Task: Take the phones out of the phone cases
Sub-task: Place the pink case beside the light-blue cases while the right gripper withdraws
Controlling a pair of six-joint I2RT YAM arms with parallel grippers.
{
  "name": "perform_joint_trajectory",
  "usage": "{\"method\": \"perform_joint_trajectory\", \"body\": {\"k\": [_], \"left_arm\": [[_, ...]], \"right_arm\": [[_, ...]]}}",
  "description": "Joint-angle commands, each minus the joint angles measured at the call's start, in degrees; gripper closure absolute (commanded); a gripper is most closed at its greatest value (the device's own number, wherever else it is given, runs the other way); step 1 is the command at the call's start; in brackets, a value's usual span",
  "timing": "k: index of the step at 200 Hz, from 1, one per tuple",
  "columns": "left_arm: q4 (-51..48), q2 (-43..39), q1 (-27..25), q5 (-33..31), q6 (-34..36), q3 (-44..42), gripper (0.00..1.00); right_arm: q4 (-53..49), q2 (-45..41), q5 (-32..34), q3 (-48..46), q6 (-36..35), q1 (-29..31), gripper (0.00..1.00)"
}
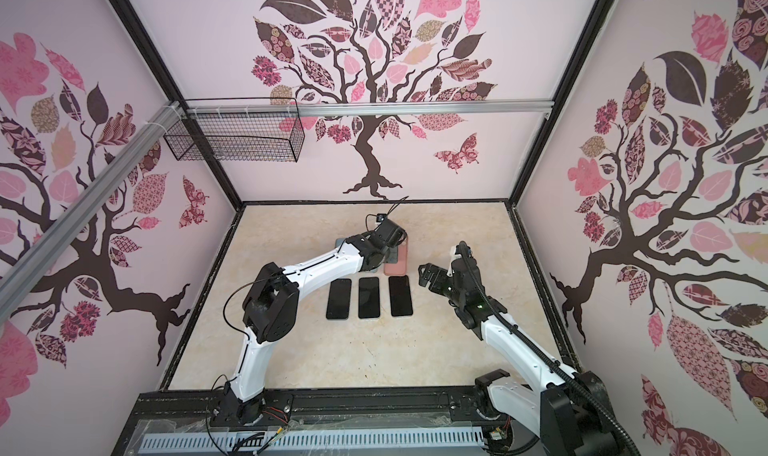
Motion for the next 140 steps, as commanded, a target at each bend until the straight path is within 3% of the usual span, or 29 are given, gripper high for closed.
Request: {"method": "perform_joint_trajectory", "body": {"k": [1,65,140], "left_arm": [[-0.5,2.28,0.76,-0.52,-0.25,3.83,1.0],[-3.21,8.93,2.41,-0.43,-0.94,11.74,1.0],[-5.46,14.43,3.35,0.49,-0.92,17.76,1.0]], "right_arm": [[10.94,0.89,-2.53,-1.17,0.13,-0.14,0.0],[10.35,4.13,2.12,-1.34,0.4,-0.14,0.01],[9.88,4.26,1.72,-1.84,-0.71,-0.14,0.0]]}}
